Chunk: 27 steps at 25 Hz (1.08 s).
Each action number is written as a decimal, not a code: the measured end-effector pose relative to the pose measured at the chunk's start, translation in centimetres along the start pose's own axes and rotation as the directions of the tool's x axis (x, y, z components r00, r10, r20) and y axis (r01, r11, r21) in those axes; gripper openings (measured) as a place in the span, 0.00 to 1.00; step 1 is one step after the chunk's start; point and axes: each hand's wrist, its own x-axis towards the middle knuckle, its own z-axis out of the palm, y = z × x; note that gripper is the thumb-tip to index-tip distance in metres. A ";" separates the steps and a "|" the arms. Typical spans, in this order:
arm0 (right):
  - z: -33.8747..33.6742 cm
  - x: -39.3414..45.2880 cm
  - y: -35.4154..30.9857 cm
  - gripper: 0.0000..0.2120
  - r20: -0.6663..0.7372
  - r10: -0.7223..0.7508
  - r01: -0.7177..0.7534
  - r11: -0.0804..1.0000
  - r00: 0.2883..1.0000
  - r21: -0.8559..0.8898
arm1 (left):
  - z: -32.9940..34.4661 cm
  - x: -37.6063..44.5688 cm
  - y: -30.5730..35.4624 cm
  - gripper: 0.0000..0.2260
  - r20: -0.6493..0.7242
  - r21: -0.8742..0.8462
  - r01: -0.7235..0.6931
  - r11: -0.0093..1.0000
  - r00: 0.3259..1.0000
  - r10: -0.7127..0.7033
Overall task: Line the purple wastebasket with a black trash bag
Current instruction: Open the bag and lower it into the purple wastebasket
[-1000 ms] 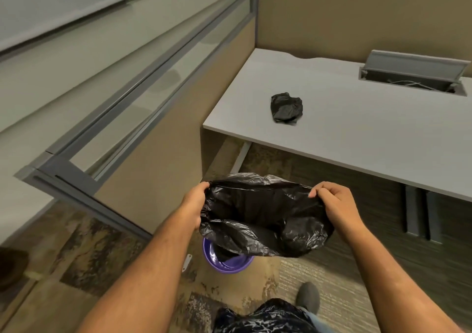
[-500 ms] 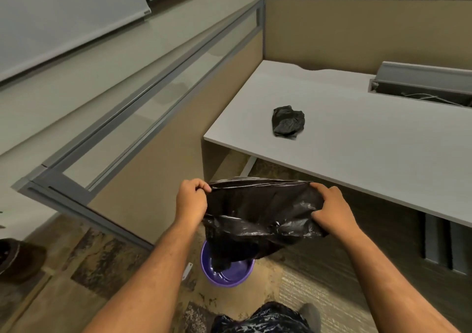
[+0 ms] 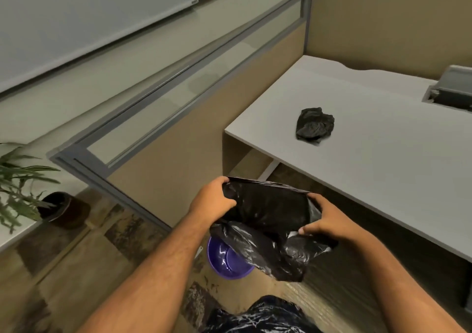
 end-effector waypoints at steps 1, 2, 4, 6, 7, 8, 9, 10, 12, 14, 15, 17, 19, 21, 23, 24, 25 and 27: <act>0.0 0.3 0.4 0.55 0.057 -0.007 0.006 1.000 0.998 0.019 | 0.1 -0.1 -0.2 0.36 0.033 0.008 0.012 1.000 0.999 -0.012; 0.1 0.6 0.8 0.53 0.084 -0.011 0.007 0.999 0.996 0.043 | 0.1 -0.1 -0.5 0.39 0.048 0.019 0.018 1.000 0.999 -0.019; 0.8 1.0 1.5 0.49 0.057 -0.019 0.015 0.997 0.998 0.078 | 0.0 -0.2 -1.5 0.43 0.036 0.068 0.027 0.997 0.999 -0.030; 2.1 1.1 1.8 0.48 0.016 -0.022 0.021 0.997 1.000 0.075 | 0.0 -0.2 -2.9 0.47 0.019 0.123 0.048 0.991 0.999 -0.050; 2.8 1.2 1.9 0.48 -0.002 -0.009 0.009 0.998 1.000 0.060 | 0.1 -0.1 -3.7 0.48 0.015 0.151 0.060 0.987 0.998 -0.063; 3.6 1.4 1.9 0.48 -0.022 0.010 -0.010 0.999 1.000 0.040 | 0.3 0.0 -4.5 0.49 0.008 0.178 0.069 0.982 0.997 -0.071; 4.4 1.6 1.8 0.48 -0.039 0.027 -0.026 0.999 0.999 0.021 | 0.5 0.2 -5.4 0.49 -0.005 0.198 0.069 0.978 0.998 -0.069; 5.1 1.7 1.7 0.47 -0.043 0.037 -0.037 0.999 0.998 0.008 | 0.7 0.3 -6.0 0.48 -0.016 0.215 0.061 0.975 0.998 -0.059; 6.5 2.2 1.4 0.46 -0.042 0.069 -0.069 0.998 0.997 -0.007 | 1.3 0.6 -7.0 0.43 -0.022 0.215 0.015 0.976 1.000 -0.010; 8.4 3.0 1.1 0.45 -0.079 0.139 -0.139 0.990 0.987 0.005 | 1.7 1.5 -8.5 0.28 -0.054 0.144 -0.068 0.987 0.996 0.077; 9.5 3.4 0.9 0.45 -0.111 0.179 -0.176 0.984 0.978 0.033 | 1.7 2.2 -9.3 0.20 -0.068 0.103 -0.119 0.988 0.990 0.126; 11.6 3.9 0.2 0.46 -0.152 0.248 -0.238 0.968 0.957 0.084 | 1.4 3.8 -10.7 0.12 -0.048 0.067 -0.212 0.975 0.975 0.216; 14.8 4.7 -0.8 0.47 -0.182 0.327 -0.303 0.942 0.927 0.145 | 0.7 6.4 -12.7 0.07 0.064 0.105 -0.263 0.959 0.964 0.257; 18.3 5.4 -1.9 0.45 -0.241 0.386 -0.352 0.920 0.891 0.172 | 0.1 9.1 -14.8 0.08 0.172 0.160 -0.264 0.951 0.956 0.237; 21.4 6.1 -2.9 0.43 -0.306 0.435 -0.393 0.900 0.847 0.190 | 0.1 11.5 -17.0 0.12 0.242 0.186 -0.281 0.942 0.942 0.233; 22.8 6.4 -3.3 0.42 -0.334 0.456 -0.414 0.890 0.825 0.193 | 0.2 12.3 -17.9 0.16 0.270 0.191 -0.294 0.936 0.933 0.238; 23.9 6.5 -3.6 0.41 -0.359 0.481 -0.435 0.877 0.800 0.204 | 0.4 12.8 -18.7 0.21 0.300 0.191 -0.309 0.932 0.922 0.244; 26.1 6.7 -4.1 0.40 -0.398 0.542 -0.475 0.840 0.740 0.261 | 1.0 13.7 -20.7 0.29 0.370 0.194 -0.347 0.918 0.892 0.259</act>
